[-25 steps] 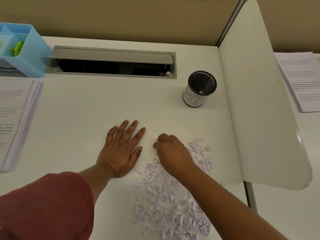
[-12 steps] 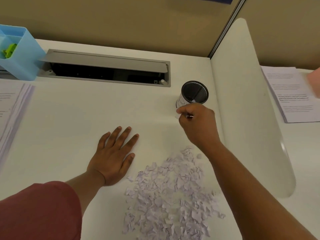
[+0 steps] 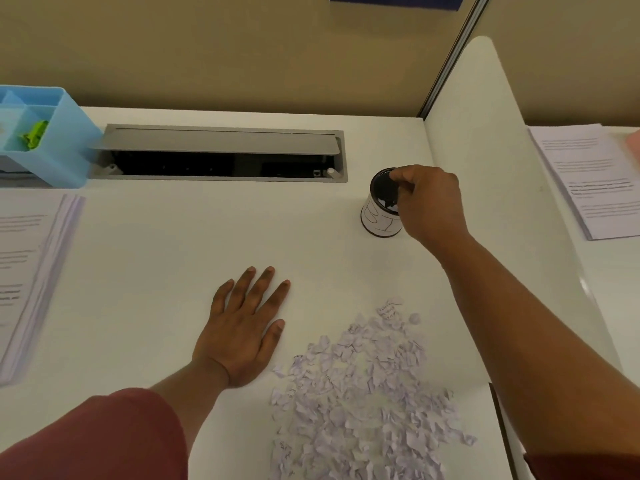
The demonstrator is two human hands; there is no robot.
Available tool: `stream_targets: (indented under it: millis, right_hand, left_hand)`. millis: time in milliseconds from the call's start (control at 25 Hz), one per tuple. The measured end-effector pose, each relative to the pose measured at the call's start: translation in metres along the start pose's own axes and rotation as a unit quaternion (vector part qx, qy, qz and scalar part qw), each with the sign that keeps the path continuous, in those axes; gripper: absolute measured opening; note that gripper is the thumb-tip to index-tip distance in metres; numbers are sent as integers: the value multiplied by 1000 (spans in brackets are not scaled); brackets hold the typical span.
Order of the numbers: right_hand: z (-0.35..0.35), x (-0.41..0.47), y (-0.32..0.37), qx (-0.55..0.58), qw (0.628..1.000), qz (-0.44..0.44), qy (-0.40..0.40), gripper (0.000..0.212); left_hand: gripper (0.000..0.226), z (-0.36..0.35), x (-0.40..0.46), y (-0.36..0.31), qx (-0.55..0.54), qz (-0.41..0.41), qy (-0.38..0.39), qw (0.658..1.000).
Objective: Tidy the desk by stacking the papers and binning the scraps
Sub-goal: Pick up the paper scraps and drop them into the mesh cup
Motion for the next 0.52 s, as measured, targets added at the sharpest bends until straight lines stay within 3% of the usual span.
stream_targets:
  millis: [200,280,440,520]
  right_hand:
    - [13,-20,8,29,996,34,-80,22]
    - [13,-38,8,40,996,55,-64,18]
    - [-10,-86,-8,-15,988,67,135,22]
    - [-20,-109,-19,-69,967,69,235,42]
  left_hand:
    - [62,1,0,0,2,-2,5,1000]
    - [62,1,0,1,3,-1,3,1000]
    - [62,1,1,0,1,2,2,1000]
    - [62,1,1,0,4,1,-1,1000]
Point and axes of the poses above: each hand's wrist, its own x-axis towards the middle knuckle, its own z-axis out of the back of the hand, y = z × x, the point moved 2 cm from there along x, towards the middle knuckle, and after that the axes turned 14 degrees about -x, right-handed, at the moved point
